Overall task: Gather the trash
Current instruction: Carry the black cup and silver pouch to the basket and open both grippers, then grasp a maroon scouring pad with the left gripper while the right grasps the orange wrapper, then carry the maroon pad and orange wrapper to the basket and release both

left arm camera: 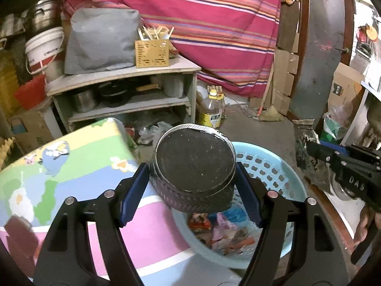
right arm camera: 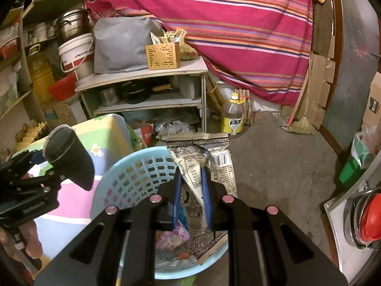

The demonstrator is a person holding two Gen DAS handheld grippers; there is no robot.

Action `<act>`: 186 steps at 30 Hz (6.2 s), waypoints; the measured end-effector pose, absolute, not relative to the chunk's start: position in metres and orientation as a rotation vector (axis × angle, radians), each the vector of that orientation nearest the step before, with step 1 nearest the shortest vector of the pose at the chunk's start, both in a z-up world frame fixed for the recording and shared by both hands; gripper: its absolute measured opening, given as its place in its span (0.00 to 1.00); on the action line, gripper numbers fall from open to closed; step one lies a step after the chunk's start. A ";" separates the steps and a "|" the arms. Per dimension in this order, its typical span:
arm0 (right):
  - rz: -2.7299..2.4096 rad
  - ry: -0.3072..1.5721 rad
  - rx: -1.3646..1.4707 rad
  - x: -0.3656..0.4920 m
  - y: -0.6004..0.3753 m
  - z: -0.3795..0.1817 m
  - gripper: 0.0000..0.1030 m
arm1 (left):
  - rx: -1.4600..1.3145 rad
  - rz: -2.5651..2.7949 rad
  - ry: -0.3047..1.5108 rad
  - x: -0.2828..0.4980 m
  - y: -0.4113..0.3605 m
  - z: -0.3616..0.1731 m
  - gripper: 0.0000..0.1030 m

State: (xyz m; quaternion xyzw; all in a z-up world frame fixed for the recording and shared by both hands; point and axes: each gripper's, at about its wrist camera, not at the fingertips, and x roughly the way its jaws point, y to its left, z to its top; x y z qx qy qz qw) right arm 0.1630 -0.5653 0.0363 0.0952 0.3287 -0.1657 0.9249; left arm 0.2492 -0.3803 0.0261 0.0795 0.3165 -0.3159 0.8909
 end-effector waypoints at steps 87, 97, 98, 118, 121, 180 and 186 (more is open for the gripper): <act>-0.155 0.877 0.058 0.314 -0.245 -0.052 0.92 | -0.023 -0.183 0.788 0.285 0.048 -0.020 0.13; -0.113 0.919 0.076 0.332 -0.233 -0.071 0.70 | -0.044 -0.152 0.772 0.294 0.067 -0.012 0.13; -0.105 0.915 0.068 0.331 -0.231 -0.070 0.62 | -0.045 -0.152 0.770 0.295 0.067 -0.012 0.13; -0.075 0.810 0.097 0.297 -0.283 -0.030 0.11 | -0.019 -0.191 0.739 0.280 0.026 0.011 0.13; -0.094 0.789 0.106 0.286 -0.306 -0.017 0.11 | -0.003 -0.220 0.732 0.278 0.006 0.018 0.13; -0.432 0.742 0.231 0.168 -0.576 0.008 0.11 | 0.172 -0.673 0.591 0.232 -0.399 0.064 0.84; -0.433 0.788 0.249 0.185 -0.574 -0.009 0.15 | 0.182 -0.637 0.569 0.233 -0.380 0.069 0.86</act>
